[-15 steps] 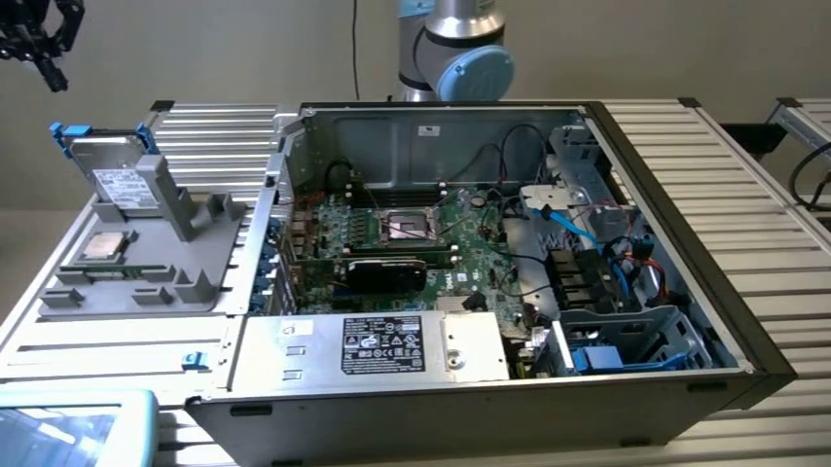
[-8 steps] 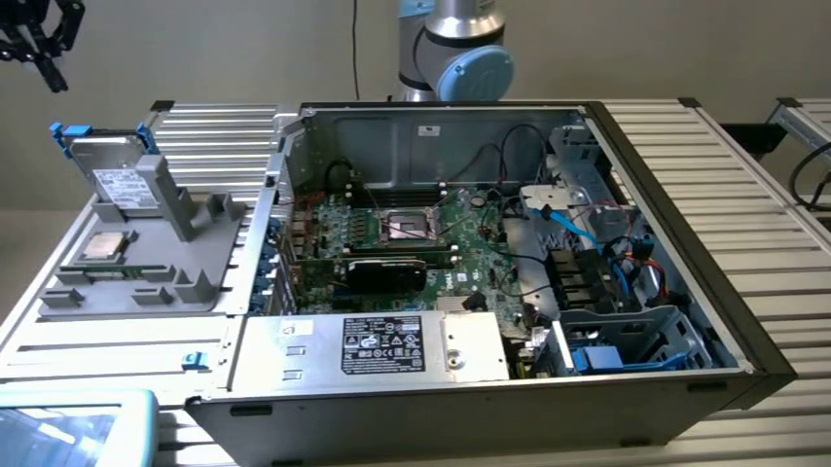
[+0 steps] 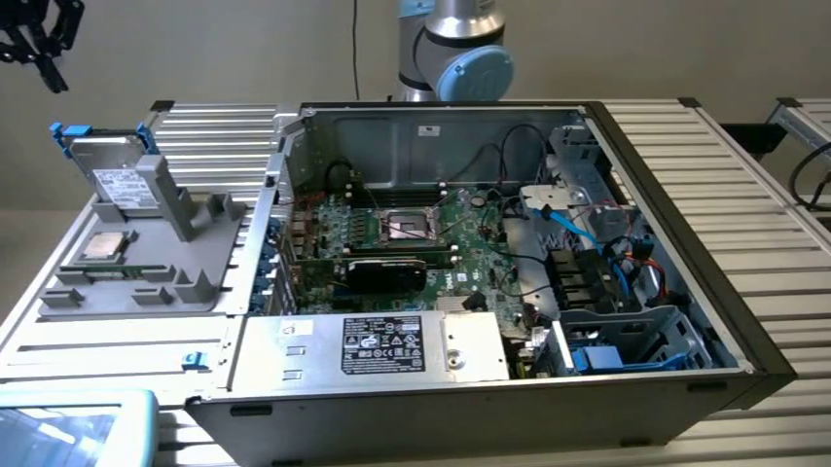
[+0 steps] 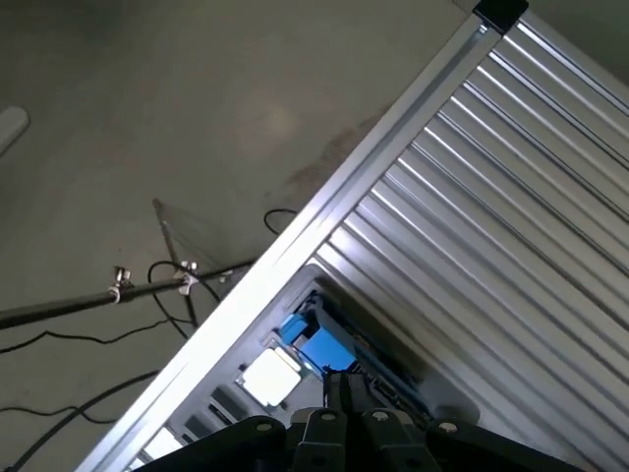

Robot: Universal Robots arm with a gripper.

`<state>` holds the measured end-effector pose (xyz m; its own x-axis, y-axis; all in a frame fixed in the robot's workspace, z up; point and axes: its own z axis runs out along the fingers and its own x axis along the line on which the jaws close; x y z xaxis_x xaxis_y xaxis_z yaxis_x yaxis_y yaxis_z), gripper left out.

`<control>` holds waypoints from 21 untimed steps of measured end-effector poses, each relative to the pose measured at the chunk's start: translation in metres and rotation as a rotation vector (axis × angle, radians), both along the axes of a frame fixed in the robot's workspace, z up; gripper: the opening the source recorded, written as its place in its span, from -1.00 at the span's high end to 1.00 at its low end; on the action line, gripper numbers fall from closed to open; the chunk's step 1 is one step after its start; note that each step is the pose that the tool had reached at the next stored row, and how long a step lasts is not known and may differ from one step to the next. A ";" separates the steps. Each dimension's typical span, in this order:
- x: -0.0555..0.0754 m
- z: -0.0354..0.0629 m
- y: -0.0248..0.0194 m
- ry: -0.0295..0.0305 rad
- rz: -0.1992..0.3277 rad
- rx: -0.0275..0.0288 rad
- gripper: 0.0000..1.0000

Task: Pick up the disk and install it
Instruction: 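Pick up the disk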

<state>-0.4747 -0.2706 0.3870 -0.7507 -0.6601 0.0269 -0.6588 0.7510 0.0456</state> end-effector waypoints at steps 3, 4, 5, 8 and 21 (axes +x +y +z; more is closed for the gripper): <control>0.000 -0.0002 0.0000 0.0000 0.055 0.0000 0.79; 0.000 -0.0003 0.0000 -0.0001 0.074 0.0000 0.79; 0.000 -0.0003 0.0000 0.0000 0.092 0.0000 0.79; 0.000 -0.0004 0.0000 0.0000 0.146 0.0000 0.79; 0.000 -0.0013 0.0013 -0.0020 0.352 -0.0003 0.79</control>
<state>-0.4747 -0.2692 0.3857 -0.4773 -0.8784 0.0259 -0.8773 0.4779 0.0438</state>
